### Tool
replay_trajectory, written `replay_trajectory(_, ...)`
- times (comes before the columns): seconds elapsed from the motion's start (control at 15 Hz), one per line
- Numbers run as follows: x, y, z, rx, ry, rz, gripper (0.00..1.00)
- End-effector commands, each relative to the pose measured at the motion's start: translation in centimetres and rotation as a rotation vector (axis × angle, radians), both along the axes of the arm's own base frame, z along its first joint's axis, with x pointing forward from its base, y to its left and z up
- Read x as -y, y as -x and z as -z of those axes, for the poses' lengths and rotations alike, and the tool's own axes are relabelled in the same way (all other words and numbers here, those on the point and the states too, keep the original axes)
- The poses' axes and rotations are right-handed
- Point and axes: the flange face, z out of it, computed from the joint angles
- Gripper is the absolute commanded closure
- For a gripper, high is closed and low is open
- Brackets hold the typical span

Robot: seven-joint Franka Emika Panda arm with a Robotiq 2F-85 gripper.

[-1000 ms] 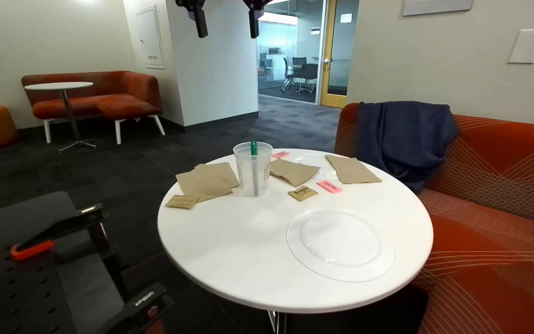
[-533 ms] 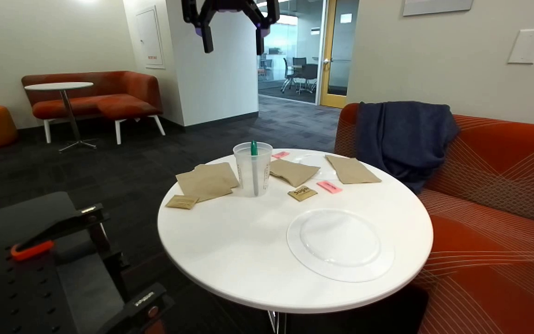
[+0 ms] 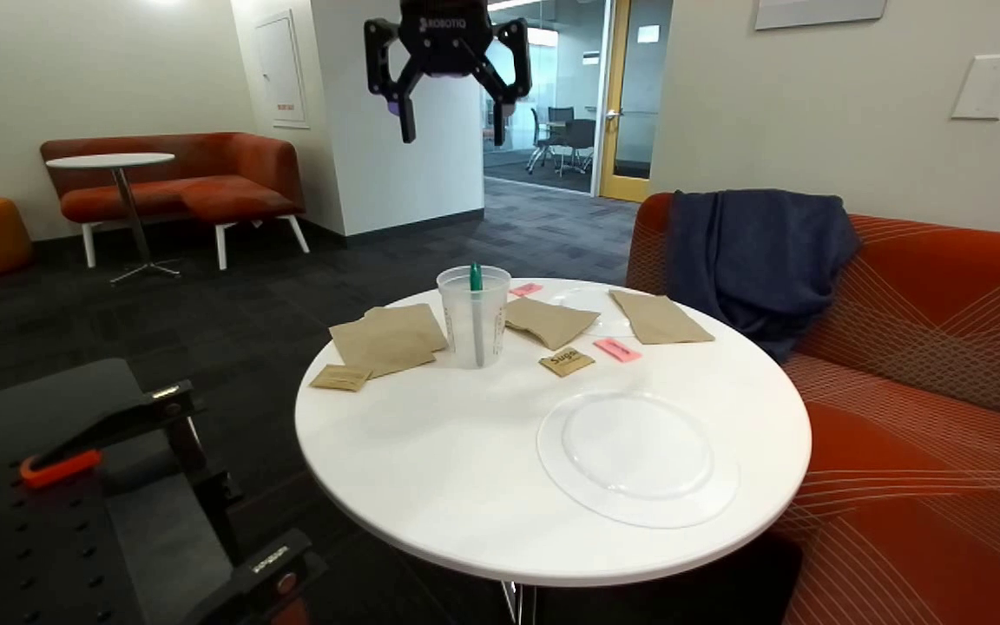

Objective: Take the green pen out of the clear cup

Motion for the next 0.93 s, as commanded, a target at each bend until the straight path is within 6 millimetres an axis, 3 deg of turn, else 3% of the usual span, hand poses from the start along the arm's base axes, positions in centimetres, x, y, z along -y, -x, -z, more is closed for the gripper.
replay_trajectory(0.0, -1.1, -2.3, 1.8, 0.010, 0.003, -0.048, 0.24)
replay_trajectory(0.13, -1.5, -3.1, 2.9, 0.006, 0.005, -0.068, 0.41)
replay_trajectory(0.2, -1.3, -2.0, 3.0, 0.005, 0.007, -0.073, 0.42)
replay_trajectory(0.33, -1.0, -1.8, 4.0, -0.001, 0.013, -0.090, 0.46)
replay_trajectory(0.67, -0.2, -1.1, 5.3, -0.023, 0.011, -0.116, 0.42)
replay_trajectory(0.87, -0.2, -1.0, 6.1, -0.033, 0.006, -0.134, 0.47)
